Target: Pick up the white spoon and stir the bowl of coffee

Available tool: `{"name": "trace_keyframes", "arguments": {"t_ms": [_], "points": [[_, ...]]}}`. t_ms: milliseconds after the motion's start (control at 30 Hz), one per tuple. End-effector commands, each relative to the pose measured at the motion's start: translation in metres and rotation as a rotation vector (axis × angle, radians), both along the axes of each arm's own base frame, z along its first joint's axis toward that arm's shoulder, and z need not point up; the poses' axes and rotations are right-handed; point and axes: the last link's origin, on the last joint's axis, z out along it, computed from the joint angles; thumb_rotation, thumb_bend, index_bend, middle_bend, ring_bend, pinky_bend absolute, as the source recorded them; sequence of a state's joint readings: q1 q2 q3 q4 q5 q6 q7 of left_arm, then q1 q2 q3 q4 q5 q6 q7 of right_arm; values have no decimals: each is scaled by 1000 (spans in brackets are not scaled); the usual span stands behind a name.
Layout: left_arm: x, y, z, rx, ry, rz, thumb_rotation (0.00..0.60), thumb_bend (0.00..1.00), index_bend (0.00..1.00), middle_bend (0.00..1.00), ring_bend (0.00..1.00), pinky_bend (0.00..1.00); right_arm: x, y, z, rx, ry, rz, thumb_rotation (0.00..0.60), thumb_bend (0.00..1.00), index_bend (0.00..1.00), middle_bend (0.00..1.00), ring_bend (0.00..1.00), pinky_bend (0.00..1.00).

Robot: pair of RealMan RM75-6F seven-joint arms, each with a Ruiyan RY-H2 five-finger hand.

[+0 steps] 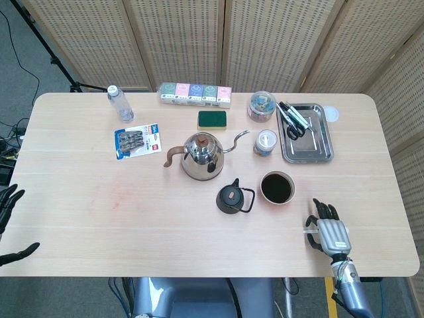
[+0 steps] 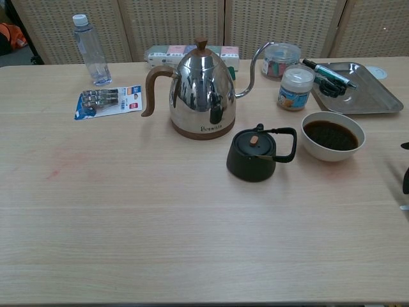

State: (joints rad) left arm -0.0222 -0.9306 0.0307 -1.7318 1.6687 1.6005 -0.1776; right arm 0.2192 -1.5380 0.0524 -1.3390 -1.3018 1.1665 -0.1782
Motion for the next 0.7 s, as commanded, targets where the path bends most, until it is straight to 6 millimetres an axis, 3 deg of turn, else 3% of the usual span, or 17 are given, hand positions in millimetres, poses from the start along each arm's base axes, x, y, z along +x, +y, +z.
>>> {"name": "trace_keyframes", "arguments": {"t_ms": [33, 700], "points": [[0, 0, 0, 0, 0, 1, 600, 0, 0, 0, 0, 0, -1, 1, -2, 4, 2, 4, 600, 440, 454, 0, 0, 0], [0, 2, -3, -5, 6, 7, 600, 0, 0, 0, 0, 0, -12, 2, -8, -5, 54, 38, 600, 440, 454, 0, 0, 0]]}}
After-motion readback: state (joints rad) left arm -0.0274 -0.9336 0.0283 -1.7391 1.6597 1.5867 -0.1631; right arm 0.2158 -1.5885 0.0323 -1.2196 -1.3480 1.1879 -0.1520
